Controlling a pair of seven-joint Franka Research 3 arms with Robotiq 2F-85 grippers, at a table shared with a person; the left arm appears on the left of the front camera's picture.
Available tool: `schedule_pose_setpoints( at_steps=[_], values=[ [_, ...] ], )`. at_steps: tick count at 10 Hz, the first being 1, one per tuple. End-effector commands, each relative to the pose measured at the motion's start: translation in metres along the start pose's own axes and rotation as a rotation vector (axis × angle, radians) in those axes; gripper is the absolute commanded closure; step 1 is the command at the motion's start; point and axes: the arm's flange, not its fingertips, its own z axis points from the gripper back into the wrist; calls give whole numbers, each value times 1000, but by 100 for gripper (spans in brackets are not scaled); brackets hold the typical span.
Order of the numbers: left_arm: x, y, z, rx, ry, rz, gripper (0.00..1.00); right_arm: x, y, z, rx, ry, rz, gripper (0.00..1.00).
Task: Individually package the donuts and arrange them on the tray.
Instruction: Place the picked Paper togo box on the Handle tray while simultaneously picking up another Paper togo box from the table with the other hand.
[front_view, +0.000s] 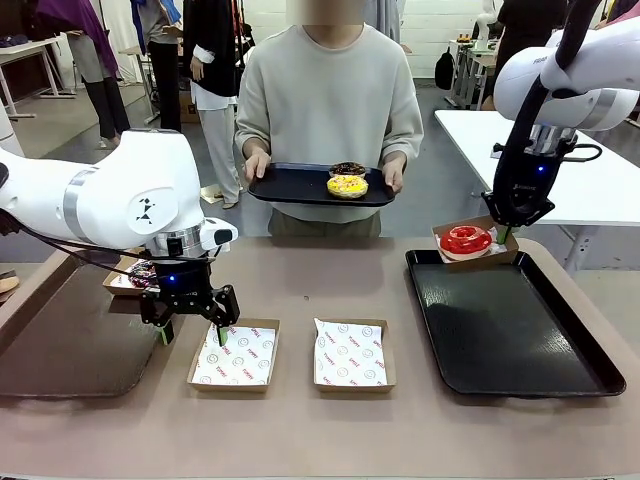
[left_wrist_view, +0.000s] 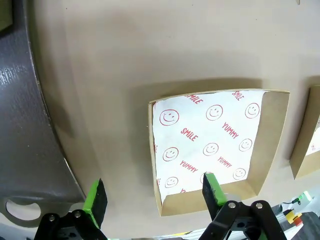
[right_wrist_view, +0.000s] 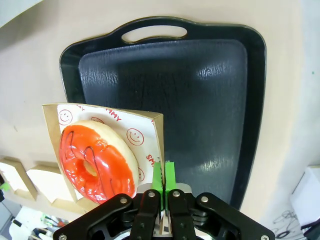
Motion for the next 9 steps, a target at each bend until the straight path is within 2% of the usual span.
schedule_pose_setpoints(
  at_steps=[1, 6, 9],
  values=[
    [0, 0, 1, 3, 7, 1, 0, 0, 0, 0, 0, 0, 0, 98],
    [-20, -2, 0, -14, -81, -77, 0, 0, 24, -19, -193, -127, -58, 98],
    [-23, -4, -6, -8, -95, -75, 0, -3, 25, -27, -158, -94, -54, 98]
  ],
)
